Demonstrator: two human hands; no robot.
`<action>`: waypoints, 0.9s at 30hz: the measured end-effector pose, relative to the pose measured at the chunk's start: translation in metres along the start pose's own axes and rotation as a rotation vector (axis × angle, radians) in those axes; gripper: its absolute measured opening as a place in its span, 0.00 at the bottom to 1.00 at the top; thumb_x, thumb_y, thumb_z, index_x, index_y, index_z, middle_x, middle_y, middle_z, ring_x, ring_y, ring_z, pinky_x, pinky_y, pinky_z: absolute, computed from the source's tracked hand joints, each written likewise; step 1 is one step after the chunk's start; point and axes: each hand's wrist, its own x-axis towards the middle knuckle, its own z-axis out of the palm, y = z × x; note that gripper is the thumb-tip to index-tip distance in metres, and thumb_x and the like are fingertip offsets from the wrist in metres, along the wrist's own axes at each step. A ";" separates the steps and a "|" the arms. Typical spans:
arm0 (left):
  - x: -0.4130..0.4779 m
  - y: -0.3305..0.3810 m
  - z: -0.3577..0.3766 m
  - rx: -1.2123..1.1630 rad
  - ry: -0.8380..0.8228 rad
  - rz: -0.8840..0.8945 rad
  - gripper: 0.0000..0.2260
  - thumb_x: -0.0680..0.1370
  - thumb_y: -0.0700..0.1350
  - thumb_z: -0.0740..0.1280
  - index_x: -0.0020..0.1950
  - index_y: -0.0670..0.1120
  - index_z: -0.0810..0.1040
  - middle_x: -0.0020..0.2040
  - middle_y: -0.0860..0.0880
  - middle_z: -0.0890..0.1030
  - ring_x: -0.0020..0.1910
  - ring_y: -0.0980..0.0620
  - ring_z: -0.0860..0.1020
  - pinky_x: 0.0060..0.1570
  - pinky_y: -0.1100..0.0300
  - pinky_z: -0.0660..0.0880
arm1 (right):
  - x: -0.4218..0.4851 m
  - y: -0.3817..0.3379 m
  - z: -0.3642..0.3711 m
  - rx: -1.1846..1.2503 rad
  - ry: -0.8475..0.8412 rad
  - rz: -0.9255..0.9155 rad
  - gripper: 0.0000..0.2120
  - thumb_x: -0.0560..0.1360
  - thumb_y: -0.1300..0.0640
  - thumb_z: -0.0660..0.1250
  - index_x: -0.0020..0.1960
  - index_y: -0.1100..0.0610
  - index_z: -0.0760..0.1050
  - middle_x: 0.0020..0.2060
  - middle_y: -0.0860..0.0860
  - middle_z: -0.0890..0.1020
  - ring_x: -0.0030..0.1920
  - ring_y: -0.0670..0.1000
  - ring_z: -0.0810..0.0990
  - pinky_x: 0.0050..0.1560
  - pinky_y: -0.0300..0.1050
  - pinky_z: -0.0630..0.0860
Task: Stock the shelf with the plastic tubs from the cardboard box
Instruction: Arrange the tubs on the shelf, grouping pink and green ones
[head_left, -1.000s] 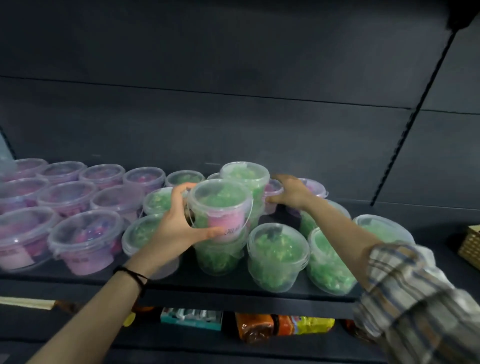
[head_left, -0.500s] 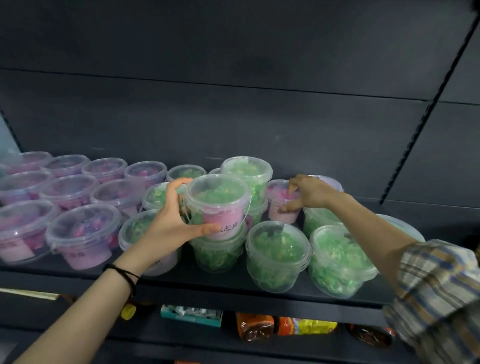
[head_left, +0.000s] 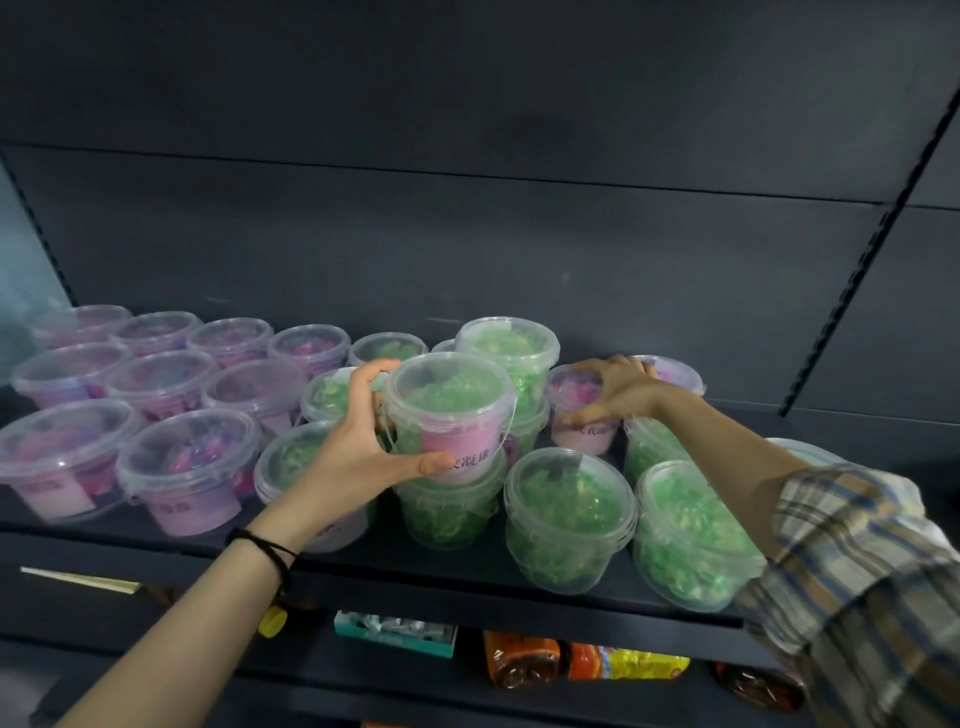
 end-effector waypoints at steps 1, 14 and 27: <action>0.000 0.001 0.000 0.000 0.001 -0.004 0.43 0.56 0.62 0.81 0.64 0.69 0.59 0.57 0.72 0.72 0.60 0.67 0.73 0.55 0.63 0.73 | -0.001 0.000 0.000 0.045 0.029 0.005 0.48 0.56 0.27 0.73 0.72 0.36 0.61 0.63 0.52 0.66 0.69 0.59 0.63 0.70 0.54 0.59; -0.008 0.010 0.001 0.000 -0.006 -0.034 0.43 0.57 0.62 0.80 0.64 0.71 0.58 0.61 0.68 0.71 0.58 0.71 0.72 0.57 0.62 0.73 | -0.067 -0.028 -0.076 0.629 0.524 0.009 0.39 0.63 0.39 0.77 0.68 0.54 0.72 0.65 0.52 0.74 0.58 0.50 0.75 0.55 0.42 0.74; -0.023 0.069 -0.034 -0.056 0.087 0.159 0.49 0.61 0.67 0.74 0.76 0.62 0.51 0.74 0.62 0.60 0.72 0.64 0.59 0.66 0.63 0.61 | -0.159 -0.201 -0.089 0.696 0.420 -0.281 0.35 0.63 0.35 0.74 0.66 0.48 0.75 0.61 0.42 0.77 0.59 0.41 0.75 0.49 0.29 0.69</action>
